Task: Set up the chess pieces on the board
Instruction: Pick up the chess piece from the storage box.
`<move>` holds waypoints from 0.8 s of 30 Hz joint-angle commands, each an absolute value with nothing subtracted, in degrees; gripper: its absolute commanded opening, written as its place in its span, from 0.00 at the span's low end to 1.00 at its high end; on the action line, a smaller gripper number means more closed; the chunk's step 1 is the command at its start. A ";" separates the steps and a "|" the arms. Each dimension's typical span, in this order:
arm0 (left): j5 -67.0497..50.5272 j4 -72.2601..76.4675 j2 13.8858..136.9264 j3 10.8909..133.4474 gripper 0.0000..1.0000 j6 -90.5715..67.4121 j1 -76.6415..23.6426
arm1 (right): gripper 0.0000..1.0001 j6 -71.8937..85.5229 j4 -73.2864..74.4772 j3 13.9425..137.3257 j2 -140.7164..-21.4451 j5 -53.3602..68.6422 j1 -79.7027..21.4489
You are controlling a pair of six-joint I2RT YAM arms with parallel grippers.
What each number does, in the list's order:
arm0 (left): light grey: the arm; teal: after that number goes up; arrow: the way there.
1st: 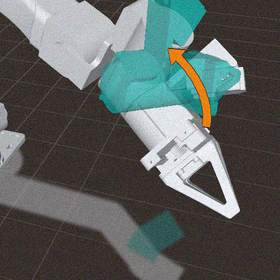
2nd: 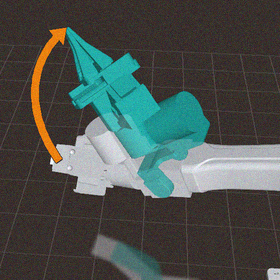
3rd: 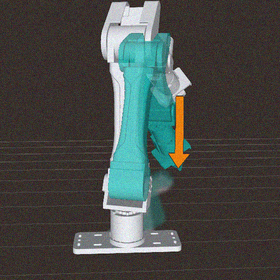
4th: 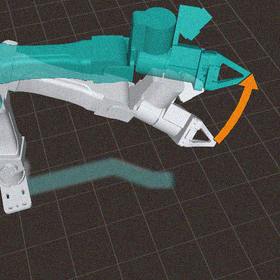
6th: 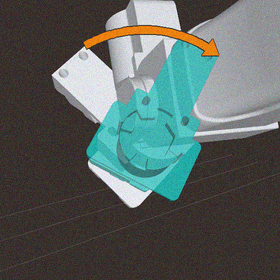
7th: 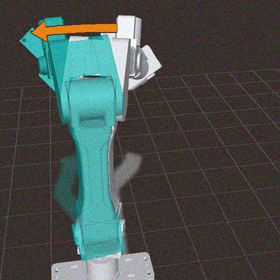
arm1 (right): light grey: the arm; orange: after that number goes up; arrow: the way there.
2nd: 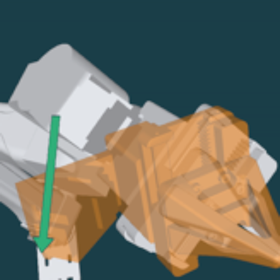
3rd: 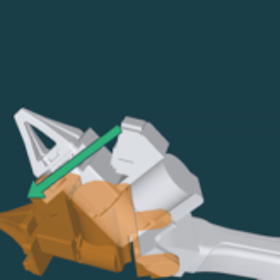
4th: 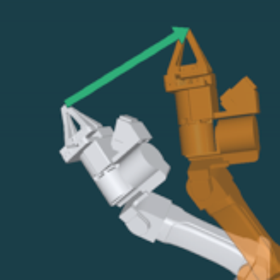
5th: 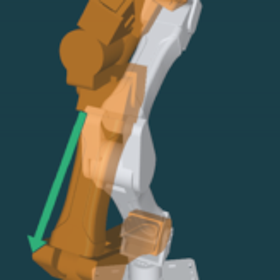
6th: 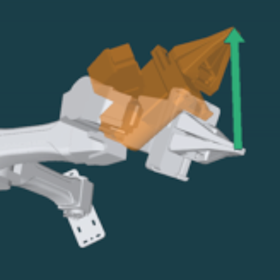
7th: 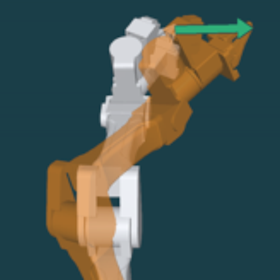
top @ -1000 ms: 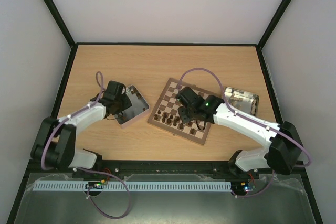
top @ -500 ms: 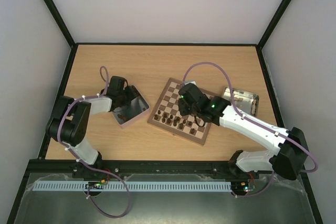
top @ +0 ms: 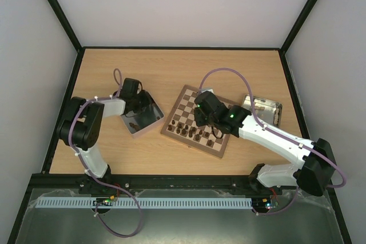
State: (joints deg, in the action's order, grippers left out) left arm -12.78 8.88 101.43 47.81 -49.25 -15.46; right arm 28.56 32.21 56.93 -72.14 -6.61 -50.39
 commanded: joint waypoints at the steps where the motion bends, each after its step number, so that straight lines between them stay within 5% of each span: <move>1: -11.79 -1.67 104.40 49.83 0.23 -45.61 -15.31 | 0.37 28.92 31.20 56.41 -71.72 -7.82 -50.77; 14: -4.33 -12.59 100.97 50.80 0.15 -37.83 -15.35 | 0.37 28.74 30.68 56.37 -71.99 -7.87 -50.79; 24: -13.02 -7.72 100.09 50.88 0.29 -38.95 -15.44 | 0.37 28.56 30.19 56.28 -72.16 -7.60 -50.77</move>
State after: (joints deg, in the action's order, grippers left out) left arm -9.65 -6.83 99.48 52.01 -38.81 -15.46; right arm 28.53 31.33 56.71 -72.14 -6.61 -50.39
